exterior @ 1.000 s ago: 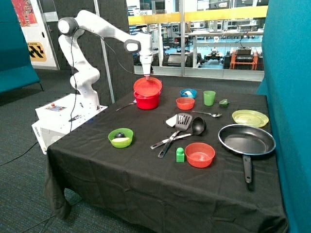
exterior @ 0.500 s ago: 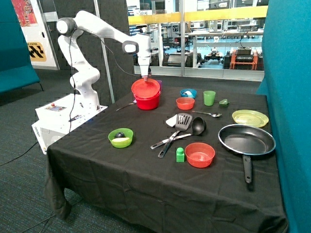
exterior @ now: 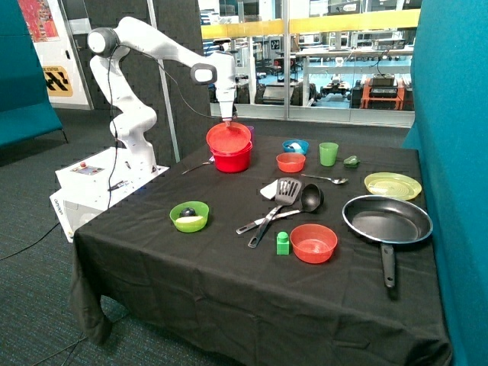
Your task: Hide the teddy bear in the red bowl
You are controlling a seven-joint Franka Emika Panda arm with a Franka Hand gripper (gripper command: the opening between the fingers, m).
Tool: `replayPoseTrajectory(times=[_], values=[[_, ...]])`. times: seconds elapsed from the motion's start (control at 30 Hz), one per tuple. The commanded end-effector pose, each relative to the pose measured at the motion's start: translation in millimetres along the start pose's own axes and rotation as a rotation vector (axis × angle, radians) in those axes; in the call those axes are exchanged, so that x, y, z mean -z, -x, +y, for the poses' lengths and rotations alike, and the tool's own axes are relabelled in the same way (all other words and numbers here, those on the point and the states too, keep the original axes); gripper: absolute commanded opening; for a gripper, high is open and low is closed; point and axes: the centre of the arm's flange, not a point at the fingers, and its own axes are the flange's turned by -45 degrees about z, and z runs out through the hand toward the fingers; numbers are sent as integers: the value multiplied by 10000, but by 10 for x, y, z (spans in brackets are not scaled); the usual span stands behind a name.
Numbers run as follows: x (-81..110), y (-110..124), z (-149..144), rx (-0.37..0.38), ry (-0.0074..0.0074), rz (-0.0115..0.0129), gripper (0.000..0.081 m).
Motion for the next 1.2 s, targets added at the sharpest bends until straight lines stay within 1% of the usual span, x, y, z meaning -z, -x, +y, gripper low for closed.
replayPoseTrajectory(times=[0.0, 0.1, 0.17, 0.83, 1.0, 1.17], values=[[48, -97, -51, 8, -47, -57, 734], [43, -109, -26, -110, -47, -58, 793], [38, -108, -6, -223, -47, -58, 804], [10, -80, 91, -305, -46, -58, 808], [52, -64, 132, -338, -46, -58, 808], [126, -11, 256, -458, -46, -59, 800]])
